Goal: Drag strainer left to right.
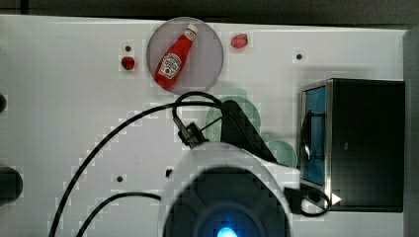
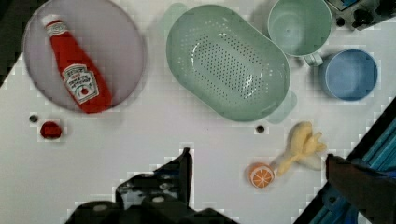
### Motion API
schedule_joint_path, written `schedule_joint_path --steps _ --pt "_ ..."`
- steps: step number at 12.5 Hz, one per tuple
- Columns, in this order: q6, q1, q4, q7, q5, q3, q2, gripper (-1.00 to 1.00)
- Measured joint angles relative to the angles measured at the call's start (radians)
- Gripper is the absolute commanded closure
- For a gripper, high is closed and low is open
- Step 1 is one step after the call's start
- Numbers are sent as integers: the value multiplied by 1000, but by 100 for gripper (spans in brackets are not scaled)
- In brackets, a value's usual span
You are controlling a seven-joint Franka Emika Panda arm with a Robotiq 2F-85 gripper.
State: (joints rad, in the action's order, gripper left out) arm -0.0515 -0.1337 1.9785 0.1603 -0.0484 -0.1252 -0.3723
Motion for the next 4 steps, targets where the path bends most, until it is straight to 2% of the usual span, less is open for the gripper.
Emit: schedule_joint_path --steps 4 --pt "34 -4 -35 -19 20 16 0 -100"
